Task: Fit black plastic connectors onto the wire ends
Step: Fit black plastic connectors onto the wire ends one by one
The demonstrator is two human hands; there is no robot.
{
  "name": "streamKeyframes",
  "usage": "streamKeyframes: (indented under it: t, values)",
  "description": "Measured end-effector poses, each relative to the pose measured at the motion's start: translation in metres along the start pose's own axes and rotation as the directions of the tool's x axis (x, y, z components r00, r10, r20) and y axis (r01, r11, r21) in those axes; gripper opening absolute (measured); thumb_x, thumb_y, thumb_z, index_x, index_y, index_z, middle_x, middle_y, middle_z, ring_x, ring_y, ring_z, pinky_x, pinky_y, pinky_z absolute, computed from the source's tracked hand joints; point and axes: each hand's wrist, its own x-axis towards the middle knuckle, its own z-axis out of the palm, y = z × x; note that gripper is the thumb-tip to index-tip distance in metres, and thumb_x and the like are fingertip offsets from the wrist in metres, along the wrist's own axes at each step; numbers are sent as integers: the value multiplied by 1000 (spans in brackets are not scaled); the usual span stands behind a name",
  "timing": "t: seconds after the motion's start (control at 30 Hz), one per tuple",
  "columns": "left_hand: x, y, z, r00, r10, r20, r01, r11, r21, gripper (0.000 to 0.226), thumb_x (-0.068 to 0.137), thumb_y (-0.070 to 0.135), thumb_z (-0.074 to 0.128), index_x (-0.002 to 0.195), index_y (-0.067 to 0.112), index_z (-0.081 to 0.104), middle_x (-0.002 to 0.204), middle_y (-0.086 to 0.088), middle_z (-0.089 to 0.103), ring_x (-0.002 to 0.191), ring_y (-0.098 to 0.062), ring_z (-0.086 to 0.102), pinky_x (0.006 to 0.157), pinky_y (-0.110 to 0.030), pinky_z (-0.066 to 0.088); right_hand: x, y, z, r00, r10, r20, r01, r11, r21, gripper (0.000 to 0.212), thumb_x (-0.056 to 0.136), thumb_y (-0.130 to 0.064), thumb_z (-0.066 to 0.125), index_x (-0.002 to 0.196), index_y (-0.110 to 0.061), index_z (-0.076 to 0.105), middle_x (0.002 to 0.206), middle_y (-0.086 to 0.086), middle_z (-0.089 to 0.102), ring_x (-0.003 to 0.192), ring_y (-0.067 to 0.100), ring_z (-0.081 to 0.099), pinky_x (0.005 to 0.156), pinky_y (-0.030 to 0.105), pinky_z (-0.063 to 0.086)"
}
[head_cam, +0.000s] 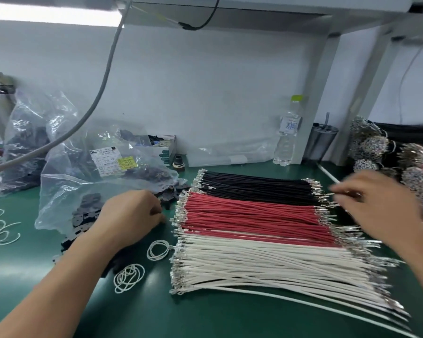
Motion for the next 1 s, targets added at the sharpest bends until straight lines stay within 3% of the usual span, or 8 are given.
streamKeyframes:
  t: [0.07, 0.2, 0.3, 0.47, 0.57, 0.67, 0.83, 1.0]
  values:
    - [-1, 3, 0, 999, 26, -31, -26, 1000, -15, 16, 92, 52, 67, 91, 37, 74, 87, 21, 68, 67, 4, 57, 51, -20, 45, 22, -50, 31, 982, -104, 155, 83, 987, 136, 12, 86, -29, 76, 90, -39, 76, 90, -23, 60, 85, 2, 55, 76, 29, 44]
    - [-6, 4, -3, 995, 24, -93, -34, 994, -101, 6, 91, 48, 69, 89, 41, 70, 86, 25, 60, 67, 11, 52, 50, -12, 37, 61, -121, 95, 911, -159, 380, 41, 953, 300, 11, 89, -27, 74, 94, -35, 78, 92, -23, 65, 90, 1, 60, 86, 31, 52]
    - [-8, 3, -5, 982, -14, -187, -27, 977, -212, 7, 93, 40, 66, 94, 36, 72, 87, 21, 62, 69, 11, 53, 53, -14, 42, 72, -140, 128, 895, -188, 404, 98, 968, 232, 12, 89, -32, 73, 101, -32, 77, 104, -14, 74, 96, 7, 65, 81, 27, 49]
    - [-8, 9, -6, 973, -52, -227, -70, 863, -500, 17, 98, 29, 62, 101, 20, 75, 81, 12, 72, 62, -6, 68, 64, -35, 61, 75, -143, 135, 892, -218, 396, 197, 976, 94, 8, 94, -26, 68, 96, -25, 75, 103, -6, 73, 96, 16, 67, 73, 29, 45]
    - [-9, 16, -4, 969, -101, -225, -66, 774, -630, 12, 102, 26, 58, 100, 26, 70, 56, 5, 69, 45, -7, 64, 50, -27, 57, 72, -138, 130, 919, -255, 301, 244, 967, 75, 11, 100, -24, 59, 100, -21, 70, 101, -4, 69, 92, 19, 66, 72, 30, 47]
    - [-9, 20, -2, 964, -129, -232, -75, 706, -705, 16, 105, 22, 53, 101, 24, 68, 61, 9, 71, 44, -9, 64, 48, -27, 56, 75, -136, 110, 928, -319, 194, 308, 948, 82, 15, 104, -23, 49, 105, -19, 64, 97, -5, 62, 87, 18, 61, 70, 34, 48]
    - [-6, 25, -2, 969, -189, -161, -46, 502, -864, 17, 101, 15, 63, 102, 26, 76, 61, -1, 71, 45, -12, 61, 42, -23, 49, 58, -141, 66, 897, -406, -176, 428, 896, 117, 11, 100, -19, 54, 102, -17, 65, 95, -4, 57, 85, 13, 53, 65, 27, 40]
    - [-14, 41, -8, 978, -121, -172, -120, 348, -930, 14, 87, 28, 74, 93, 37, 82, 69, -6, 75, 48, -24, 63, 42, -25, 49, 1, -146, 64, 906, -386, -170, 419, 871, 255, 6, 98, -19, 62, 99, -18, 68, 96, -7, 57, 83, 10, 56, 68, 27, 51]
